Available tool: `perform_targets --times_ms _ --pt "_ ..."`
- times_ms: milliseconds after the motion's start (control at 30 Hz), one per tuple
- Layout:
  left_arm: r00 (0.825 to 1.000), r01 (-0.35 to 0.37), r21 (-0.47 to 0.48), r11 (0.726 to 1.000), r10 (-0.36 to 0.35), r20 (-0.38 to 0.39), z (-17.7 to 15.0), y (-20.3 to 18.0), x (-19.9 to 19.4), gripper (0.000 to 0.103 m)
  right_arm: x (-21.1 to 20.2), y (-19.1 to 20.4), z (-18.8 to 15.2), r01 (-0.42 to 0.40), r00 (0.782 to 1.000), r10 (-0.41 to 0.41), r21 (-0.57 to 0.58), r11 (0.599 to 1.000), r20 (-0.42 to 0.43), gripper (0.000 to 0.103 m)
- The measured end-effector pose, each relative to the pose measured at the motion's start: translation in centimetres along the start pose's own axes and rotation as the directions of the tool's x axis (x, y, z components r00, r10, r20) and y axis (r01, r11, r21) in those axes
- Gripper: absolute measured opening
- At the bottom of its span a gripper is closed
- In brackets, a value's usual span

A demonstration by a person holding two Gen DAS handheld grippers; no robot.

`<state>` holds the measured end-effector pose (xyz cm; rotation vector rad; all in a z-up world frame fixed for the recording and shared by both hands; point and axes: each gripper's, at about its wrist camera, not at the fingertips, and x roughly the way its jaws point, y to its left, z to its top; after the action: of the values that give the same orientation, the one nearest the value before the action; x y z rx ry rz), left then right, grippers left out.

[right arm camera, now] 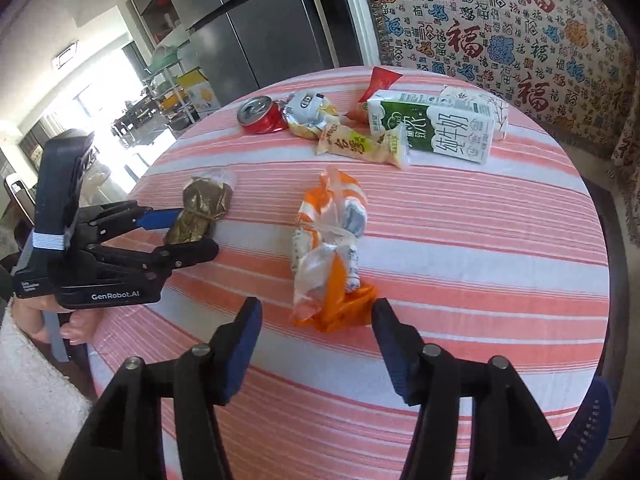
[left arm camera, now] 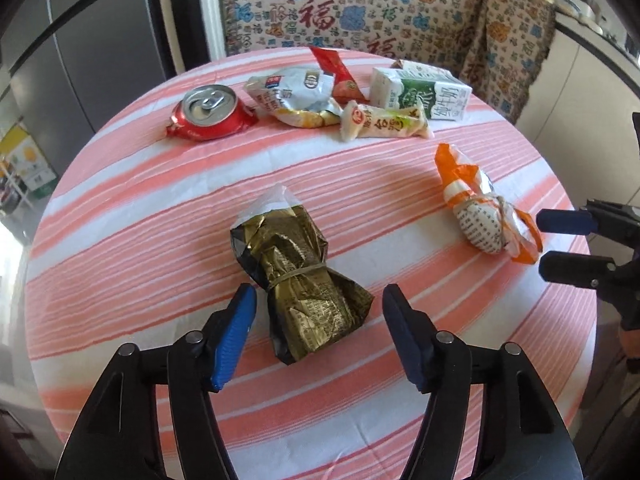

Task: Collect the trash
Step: 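Grasp the gold foil wrapper with the left gripper while the right gripper grasps the orange-white snack bag, then carry both items over the blue wastebasket and open both grippers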

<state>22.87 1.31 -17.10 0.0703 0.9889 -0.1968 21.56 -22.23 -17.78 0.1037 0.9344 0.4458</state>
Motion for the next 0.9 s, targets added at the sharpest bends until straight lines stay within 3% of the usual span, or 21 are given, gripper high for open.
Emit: perform_targets --times_ms 67,133,400,433,467,500,533,567,633,900 --pt "1.000 -0.005 -0.036 0.999 0.005 0.011 0.0 0.4 -0.4 0.078 -0.9 -0.3 0.7 0.005 1.000 -0.006 0.006 1.000 0.025 0.067" --pt "1.000 -0.018 -0.057 0.998 0.019 0.014 0.3 0.3 -0.3 0.079 -1.4 -0.4 1.8 0.042 0.998 -0.042 0.001 0.999 0.049 0.076" --pt "0.993 -0.120 -0.075 0.990 0.119 -0.013 0.4 -1.3 1.2 0.079 2.2 0.8 3.9 0.078 0.995 -0.082 -0.072 0.994 -0.051 0.076" --pt "0.992 -0.125 -0.070 0.990 0.124 -0.015 0.3 -1.5 1.4 0.078 2.6 1.1 3.9 0.078 0.995 -0.083 -0.082 0.994 -0.056 0.076" --pt "0.992 -0.124 -0.068 0.990 0.123 -0.016 0.3 -1.7 1.5 0.066 2.9 1.2 3.9 0.084 0.994 -0.089 -0.092 0.992 -0.058 0.076" --pt "0.993 -0.116 -0.063 0.991 0.115 -0.019 0.2 -1.8 1.6 0.054 3.1 1.3 3.8 0.092 0.993 -0.099 -0.099 0.991 -0.062 0.066" --pt "0.994 -0.105 -0.057 0.993 0.104 -0.017 0.2 -1.9 1.5 0.047 3.4 1.3 3.6 0.100 0.992 -0.108 -0.102 0.990 -0.070 0.040" --pt "0.994 -0.105 -0.054 0.993 0.104 -0.008 0.2 -2.0 1.3 0.041 3.3 1.1 3.5 0.099 0.992 -0.106 -0.091 0.991 -0.073 0.040" --pt "0.996 -0.091 -0.046 0.995 0.092 0.004 0.2 -2.1 0.8 0.039 2.8 0.7 3.2 0.105 0.992 -0.109 -0.066 0.992 -0.067 0.039" --pt "0.999 -0.018 -0.036 0.999 0.019 0.035 0.4 -4.2 -0.7 0.036 -1.0 -1.4 2.1 0.121 0.993 -0.121 0.008 0.993 0.008 0.039"
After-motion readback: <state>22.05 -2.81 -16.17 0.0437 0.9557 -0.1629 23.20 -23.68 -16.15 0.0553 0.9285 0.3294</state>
